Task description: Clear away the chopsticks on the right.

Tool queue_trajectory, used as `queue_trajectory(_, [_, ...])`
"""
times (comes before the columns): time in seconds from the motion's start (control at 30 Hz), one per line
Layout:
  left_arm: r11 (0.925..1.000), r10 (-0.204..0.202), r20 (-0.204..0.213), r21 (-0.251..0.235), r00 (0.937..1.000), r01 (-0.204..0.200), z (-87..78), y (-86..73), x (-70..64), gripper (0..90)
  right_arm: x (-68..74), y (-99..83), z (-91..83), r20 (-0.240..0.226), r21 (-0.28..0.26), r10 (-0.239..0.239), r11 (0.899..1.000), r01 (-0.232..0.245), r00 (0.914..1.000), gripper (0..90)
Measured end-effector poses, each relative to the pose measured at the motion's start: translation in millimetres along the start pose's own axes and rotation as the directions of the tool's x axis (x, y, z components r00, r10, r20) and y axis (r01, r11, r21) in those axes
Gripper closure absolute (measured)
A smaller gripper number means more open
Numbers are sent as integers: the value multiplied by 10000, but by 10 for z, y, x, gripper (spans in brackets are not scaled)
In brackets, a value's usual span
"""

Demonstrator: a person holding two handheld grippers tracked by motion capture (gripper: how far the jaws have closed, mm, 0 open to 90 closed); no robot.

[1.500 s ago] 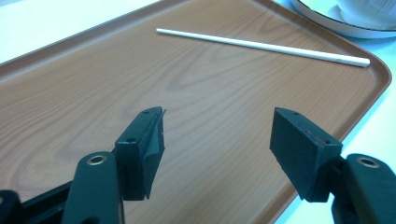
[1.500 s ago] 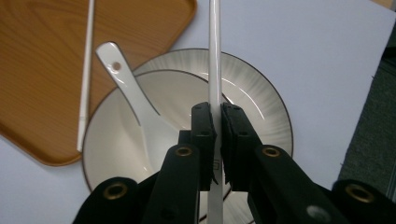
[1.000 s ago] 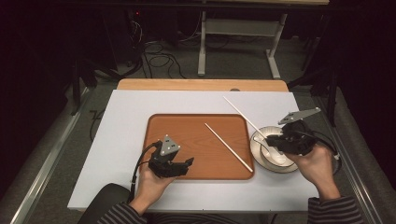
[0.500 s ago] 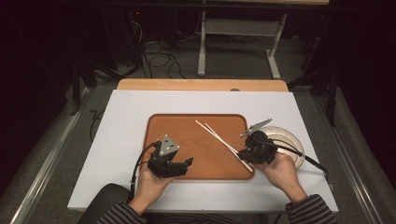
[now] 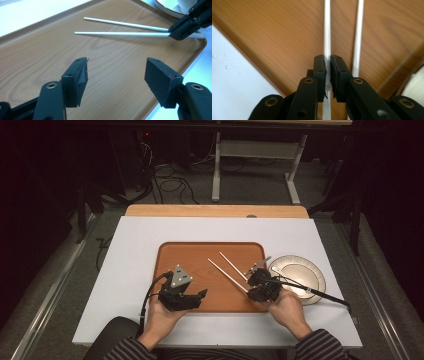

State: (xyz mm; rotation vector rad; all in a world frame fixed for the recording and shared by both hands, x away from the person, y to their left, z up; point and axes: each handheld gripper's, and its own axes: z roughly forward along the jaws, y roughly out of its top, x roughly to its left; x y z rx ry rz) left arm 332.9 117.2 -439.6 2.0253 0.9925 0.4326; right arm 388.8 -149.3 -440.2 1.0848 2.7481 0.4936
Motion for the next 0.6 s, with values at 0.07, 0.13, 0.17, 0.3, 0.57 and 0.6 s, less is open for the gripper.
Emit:
queue_trajectory(0.07, [10000, 0, 5, 7, 10000, 0, 2, 0, -1, 356, 7, -2, 25, 47, -4, -181, 9998, 181, 9998, 828])
queue_trajectory(0.13, [10000, 6, 10, 14, 10000, -6, 3, 0, -2, 356, 17, -6, 39, 108, 53, -142, 9999, 141, 9998, 814])
queue_trajectory(0.17, [10000, 8, 14, 10, 10000, -8, 3, 0, -3, 356, 23, -10, 46, 147, 100, -149, 9998, 148, 9998, 811])
queue_trajectory(0.3, [10000, 5, 9, 8, 10000, -5, 2, -1, -2, 356, 26, -17, 22, 205, -124, -192, 9997, 194, 9996, 761])
queue_trajectory(0.57, [9997, -91, -26, -220, 10000, 91, -25, 1, 8, 353, 2, -142, -259, -59, -2389, -394, 9703, 369, 9992, 599])
queue_trajectory(0.6, [9997, -99, -19, -239, 9999, 99, -27, 1, 11, 353, 1, -150, -274, -35, -2488, -363, 9680, 343, 9993, 585])
